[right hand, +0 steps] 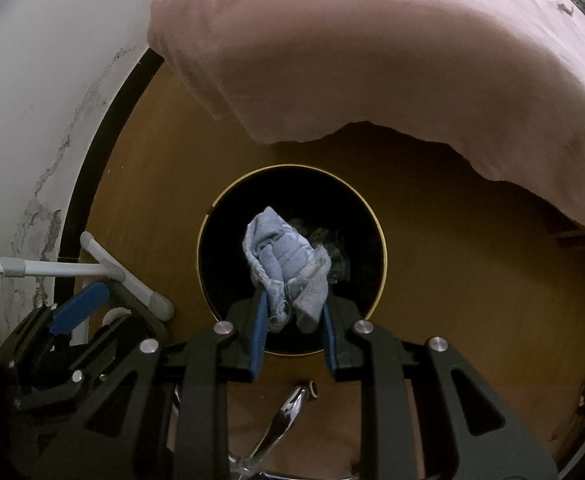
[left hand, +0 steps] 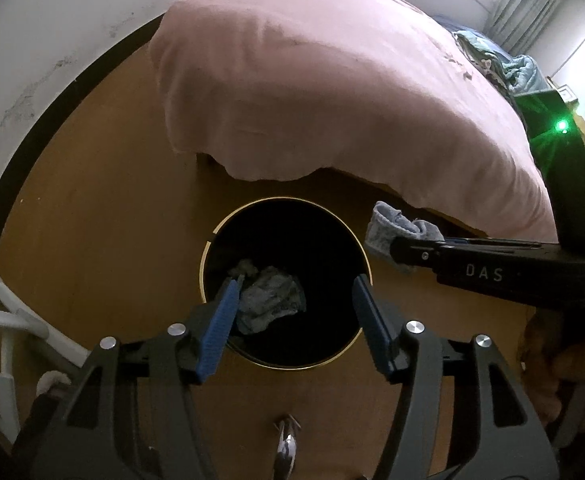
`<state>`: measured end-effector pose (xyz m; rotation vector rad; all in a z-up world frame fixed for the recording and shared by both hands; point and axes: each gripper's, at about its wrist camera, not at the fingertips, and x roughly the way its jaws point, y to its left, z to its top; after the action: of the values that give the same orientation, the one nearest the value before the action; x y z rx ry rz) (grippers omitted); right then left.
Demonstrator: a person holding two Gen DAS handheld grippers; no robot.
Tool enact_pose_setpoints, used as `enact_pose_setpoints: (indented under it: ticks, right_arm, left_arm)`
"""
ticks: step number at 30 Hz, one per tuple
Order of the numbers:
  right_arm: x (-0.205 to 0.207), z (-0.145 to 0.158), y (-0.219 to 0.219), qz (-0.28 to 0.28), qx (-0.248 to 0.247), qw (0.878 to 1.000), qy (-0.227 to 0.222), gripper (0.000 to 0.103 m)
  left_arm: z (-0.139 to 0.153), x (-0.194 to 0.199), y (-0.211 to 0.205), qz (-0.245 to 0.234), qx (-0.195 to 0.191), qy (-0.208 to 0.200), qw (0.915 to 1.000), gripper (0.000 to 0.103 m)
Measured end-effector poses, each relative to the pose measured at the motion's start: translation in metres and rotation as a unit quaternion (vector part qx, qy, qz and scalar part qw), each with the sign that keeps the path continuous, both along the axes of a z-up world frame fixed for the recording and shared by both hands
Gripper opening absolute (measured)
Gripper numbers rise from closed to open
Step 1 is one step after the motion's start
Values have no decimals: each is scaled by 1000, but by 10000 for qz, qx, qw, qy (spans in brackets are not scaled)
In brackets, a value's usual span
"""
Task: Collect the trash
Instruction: 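Open both tools to drop the wrapper and sock into the bin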
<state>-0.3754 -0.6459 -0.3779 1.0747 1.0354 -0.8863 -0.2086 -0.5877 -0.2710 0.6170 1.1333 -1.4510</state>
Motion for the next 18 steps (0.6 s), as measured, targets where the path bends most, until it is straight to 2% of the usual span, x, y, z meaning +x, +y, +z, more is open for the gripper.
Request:
enact_pose_setpoints:
  ticks: [3,5,6,7,12,15,17,18]
  right_arm:
    - [-1,0,0,-8,1,10000,-23,26]
    - [1,-2,-3,-26,-15,10000,-30,41]
    - [0,-1,-4,-41,-61,10000,-31,53]
    - [-1,2,-4,-42,-106,9999,-30,58]
    - [-1,17,-3,-56,-327,9994,-72,66]
    - [2,37,0,29,-618,9981,-3,70]
    - [4,61,3,78,-956,9954,12,70]
    - [6,77,6,107,-1162,9932,0,71]
  left_arm:
    - [0,2,3,33,-8,3,10000,60]
    - [1,4,6,62,-20,6,10000,63]
    - [2,4,7,77,-31,-1,10000,65]
    - [3,4,9,96,-53,-14,9999,68]
    - [19,1,19,154,-243,-224,9993,79]
    - [52,1,34,210,-597,-414,9971,85]
    - [77,4,45,257,-798,-544,9950,91]
    - [92,7,52,284,-898,-631,9935,92]
